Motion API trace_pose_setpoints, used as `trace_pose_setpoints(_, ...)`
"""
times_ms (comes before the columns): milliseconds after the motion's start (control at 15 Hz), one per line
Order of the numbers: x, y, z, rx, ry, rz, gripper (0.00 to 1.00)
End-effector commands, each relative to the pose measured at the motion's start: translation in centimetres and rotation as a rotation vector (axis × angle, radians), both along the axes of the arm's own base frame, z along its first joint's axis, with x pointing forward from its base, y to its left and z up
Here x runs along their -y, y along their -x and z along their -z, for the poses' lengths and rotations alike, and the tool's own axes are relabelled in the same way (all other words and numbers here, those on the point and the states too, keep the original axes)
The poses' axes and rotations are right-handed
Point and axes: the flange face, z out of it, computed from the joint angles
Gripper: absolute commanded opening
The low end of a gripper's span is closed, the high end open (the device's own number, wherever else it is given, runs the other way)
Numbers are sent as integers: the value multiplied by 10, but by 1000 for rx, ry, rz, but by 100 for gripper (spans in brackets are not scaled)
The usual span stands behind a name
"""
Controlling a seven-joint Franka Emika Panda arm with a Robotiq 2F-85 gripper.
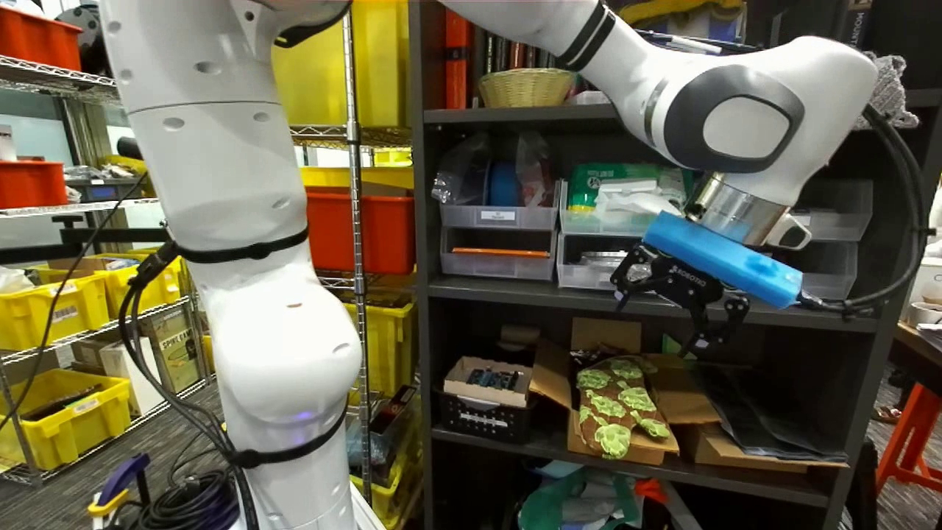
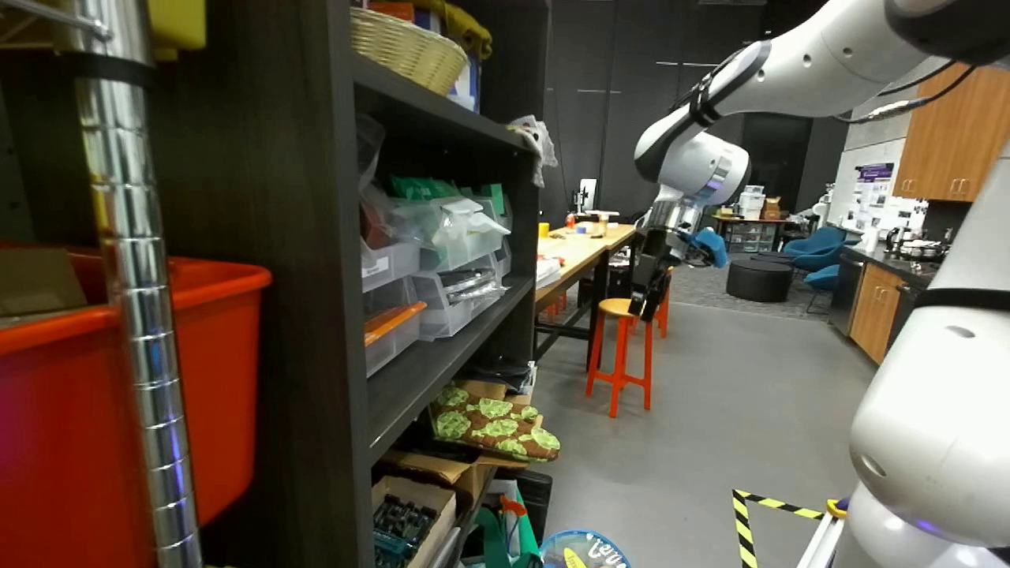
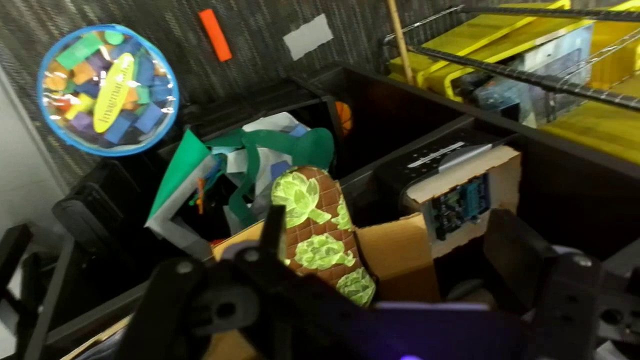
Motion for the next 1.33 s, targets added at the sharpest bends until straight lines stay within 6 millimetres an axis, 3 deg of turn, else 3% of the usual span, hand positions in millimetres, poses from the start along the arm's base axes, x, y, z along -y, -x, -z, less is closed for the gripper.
trace_pose_setpoints(0, 4, -3, 10, -24, -31, -2, 100)
trace_pose_setpoints(200, 6, -16, 34, -71, -47, -6, 100)
trace_pose_setpoints(467, 6, -19, 39, -144, -91, -53, 100)
trace_pose_setpoints(800, 28, 18, 85, -326, -313, -187, 100)
trace_pose_setpoints(1067, 52, 54, 142, -451, -433, -330, 100)
trace_pose_setpoints(1267, 64, 46, 175, -496, -539, -441, 100)
